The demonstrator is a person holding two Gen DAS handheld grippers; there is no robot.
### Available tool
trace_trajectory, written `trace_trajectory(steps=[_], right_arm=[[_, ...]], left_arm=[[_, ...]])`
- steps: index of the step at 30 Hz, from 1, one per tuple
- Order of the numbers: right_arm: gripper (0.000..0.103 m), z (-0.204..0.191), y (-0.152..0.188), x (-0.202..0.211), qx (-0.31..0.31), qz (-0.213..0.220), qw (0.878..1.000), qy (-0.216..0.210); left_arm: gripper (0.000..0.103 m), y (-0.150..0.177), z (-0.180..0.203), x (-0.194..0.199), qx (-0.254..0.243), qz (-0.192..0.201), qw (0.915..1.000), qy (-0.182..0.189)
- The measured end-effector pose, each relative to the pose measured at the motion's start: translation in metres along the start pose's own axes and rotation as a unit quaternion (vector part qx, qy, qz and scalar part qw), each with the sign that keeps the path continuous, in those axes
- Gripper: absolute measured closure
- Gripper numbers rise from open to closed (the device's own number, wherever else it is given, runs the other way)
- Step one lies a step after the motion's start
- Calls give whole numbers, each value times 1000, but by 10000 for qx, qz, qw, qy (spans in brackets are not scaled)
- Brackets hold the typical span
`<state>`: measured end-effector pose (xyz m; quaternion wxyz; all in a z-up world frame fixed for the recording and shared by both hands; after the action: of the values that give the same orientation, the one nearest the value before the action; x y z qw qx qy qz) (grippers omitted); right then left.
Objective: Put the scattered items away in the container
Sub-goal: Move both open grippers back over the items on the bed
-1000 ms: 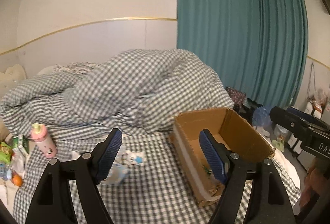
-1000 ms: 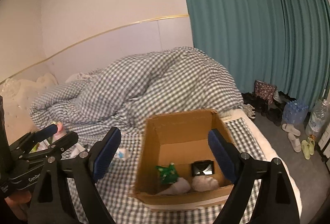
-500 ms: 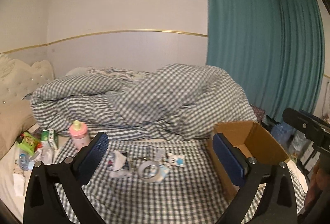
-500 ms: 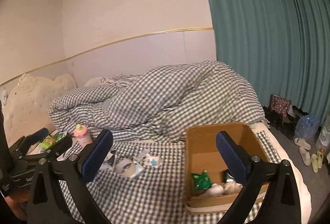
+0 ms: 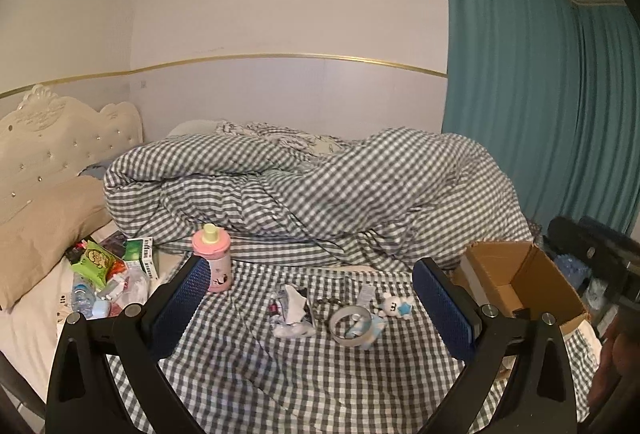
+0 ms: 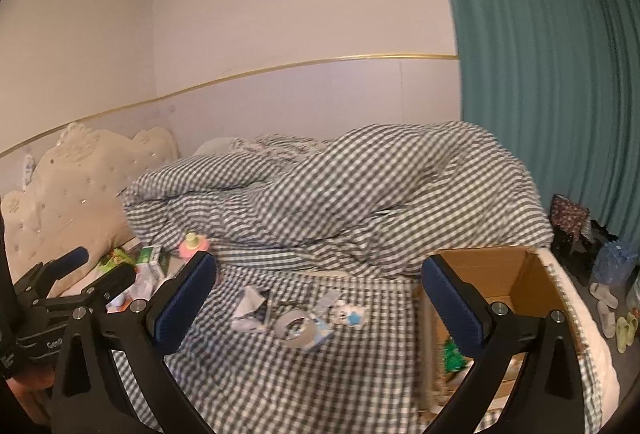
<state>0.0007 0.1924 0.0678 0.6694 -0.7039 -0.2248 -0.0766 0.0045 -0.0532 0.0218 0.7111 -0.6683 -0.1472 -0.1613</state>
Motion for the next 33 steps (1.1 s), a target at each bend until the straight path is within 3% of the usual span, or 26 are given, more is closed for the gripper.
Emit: trace_trajectory(steps=[13, 26, 33], right_arm=[[0, -29, 4, -27, 288, -281, 9990, -209], [0, -25, 30, -96, 384, -651, 9970, 194], [0, -13, 50, -140, 197, -1030, 9944, 116]], left_arm=[[0, 3, -17, -24, 41, -135, 9999, -25], [0, 28, -34, -103, 96, -753, 9971, -89], [0, 45, -38, -146, 53, -1032, 9945, -166]])
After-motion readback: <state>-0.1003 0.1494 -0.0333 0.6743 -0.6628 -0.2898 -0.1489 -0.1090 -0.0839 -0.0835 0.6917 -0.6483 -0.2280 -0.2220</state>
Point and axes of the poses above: each gripper's, at about its wrist camera, not at the fingertips, and x roughly against the way its jaws point, z to its right, y to its underside, the point moved 1 cm from there along -x, roughly the way its jaws point, and after that the axes turned 2 degrees about -z, right-handed, at the moved point
